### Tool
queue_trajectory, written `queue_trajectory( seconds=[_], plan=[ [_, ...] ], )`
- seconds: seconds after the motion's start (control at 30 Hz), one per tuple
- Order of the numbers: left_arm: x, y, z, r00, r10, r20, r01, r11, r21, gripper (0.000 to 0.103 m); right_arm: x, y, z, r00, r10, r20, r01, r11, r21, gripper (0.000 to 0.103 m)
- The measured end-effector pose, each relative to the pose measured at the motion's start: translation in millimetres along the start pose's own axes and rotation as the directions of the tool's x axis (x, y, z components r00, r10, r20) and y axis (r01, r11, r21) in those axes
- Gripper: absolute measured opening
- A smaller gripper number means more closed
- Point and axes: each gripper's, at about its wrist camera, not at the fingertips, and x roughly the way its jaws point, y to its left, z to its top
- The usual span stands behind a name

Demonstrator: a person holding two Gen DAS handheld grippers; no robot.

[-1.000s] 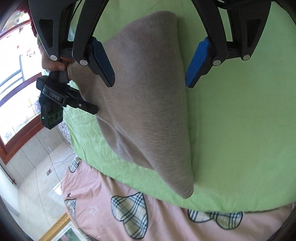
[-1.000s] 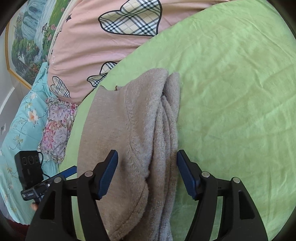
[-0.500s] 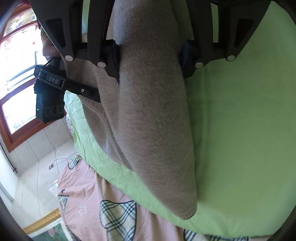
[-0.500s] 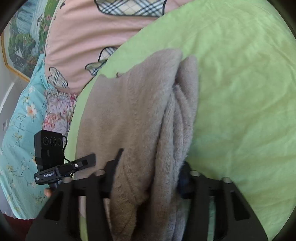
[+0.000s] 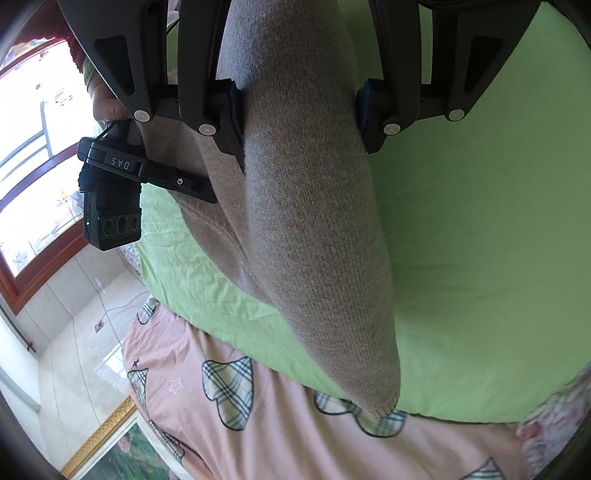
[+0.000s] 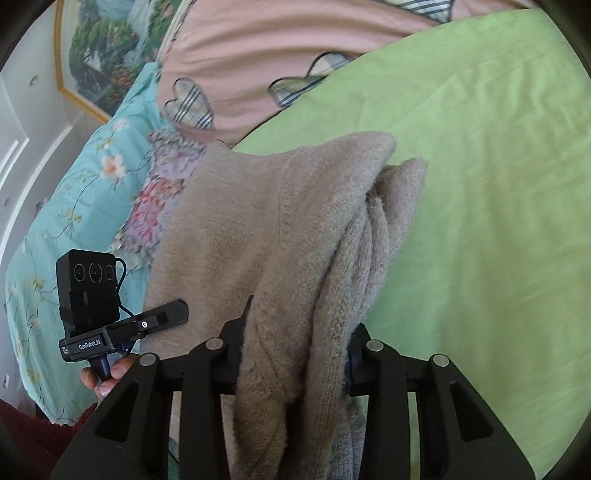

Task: Fold small clothes
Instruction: 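Lift the sweater edge with both grippers and fold it over the body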

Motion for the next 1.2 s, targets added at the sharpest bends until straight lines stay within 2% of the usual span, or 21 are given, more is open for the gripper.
queue_trajectory(
  seconds=[0.1, 0.17, 0.23, 0.4, 0.5, 0.6, 0.67, 0.83, 0.97, 1.0, 1.03, 1.07, 1.13, 1.2],
  plan=[
    [-13, 22, -15, 1.0, 0.013, 0.0, -0.013, 0.999, -0.029, 0.047, 22, 12, -10, 0.999, 0.031, -0.028, -0.031, 1.0, -0.001, 0.038],
    [-8, 38, -26, 0.999, 0.024, -0.027, -0.026, 0.998, -0.063, 0.049, 36, 14, -16, 0.998, 0.022, -0.055, -0.022, 1.0, -0.002, 0.038],
    [-3, 47, -35, 0.998, 0.045, -0.036, -0.048, 0.996, -0.078, 0.053, 44, 11, -21, 0.998, 0.007, -0.062, -0.007, 1.0, -0.002, 0.039],
    [0, 61, -45, 1.0, 0.014, -0.006, -0.014, 0.992, -0.126, 0.064, 43, 5, -24, 0.998, -0.003, -0.061, 0.003, 1.0, 0.011, 0.04],
    [0, 74, -47, 1.0, -0.005, -0.019, 0.002, 0.984, -0.179, 0.075, 44, 5, -23, 0.998, -0.024, -0.064, 0.025, 0.999, 0.021, 0.047],
    [-6, 85, -42, 0.999, -0.038, -0.013, 0.034, 0.974, -0.224, 0.076, 38, 4, -19, 0.996, -0.063, -0.06, 0.065, 0.997, 0.03, 0.058],
    [-12, 92, -34, 1.0, -0.024, 0.009, 0.025, 0.973, -0.229, 0.079, 28, 4, -12, 0.995, -0.092, -0.025, 0.093, 0.995, 0.024, 0.059],
    [-18, 103, -11, 0.999, -0.014, 0.036, 0.022, 0.97, -0.243, 0.08, 9, 6, 17, 0.982, -0.159, 0.105, 0.155, 0.987, 0.039, 0.06],
    [-10, 104, 0, 0.999, 0.007, 0.034, 0.002, 0.965, -0.263, 0.08, 34, 10, 43, 0.982, -0.176, 0.065, 0.176, 0.984, 0.007, 0.059],
    [-6, 104, 3, 0.999, 0.012, 0.033, -0.003, 0.963, -0.269, 0.08, 42, 10, 45, 0.983, -0.179, 0.045, 0.179, 0.984, -0.004, 0.053],
    [-2, 103, 4, 0.999, 0.02, 0.027, -0.012, 0.962, -0.274, 0.08, 52, 11, 47, 0.984, -0.179, 0.022, 0.18, 0.984, -0.017, 0.035],
    [3, 101, 7, 0.999, 0.027, 0.02, -0.02, 0.961, -0.277, 0.08, 62, 14, 49, 0.983, -0.185, -0.004, 0.185, 0.982, -0.032, 0.027],
    [5, 99, 7, 0.999, 0.036, 0.012, -0.031, 0.961, -0.276, 0.081, 60, 19, 49, 0.98, -0.198, 0.006, 0.198, 0.978, -0.062, 0.015],
    [7, 98, 8, 0.999, 0.041, 0.012, -0.036, 0.963, -0.266, 0.082, 40, 23, 47, 0.987, -0.148, 0.066, 0.153, 0.986, -0.071, 0.013]
  ],
)
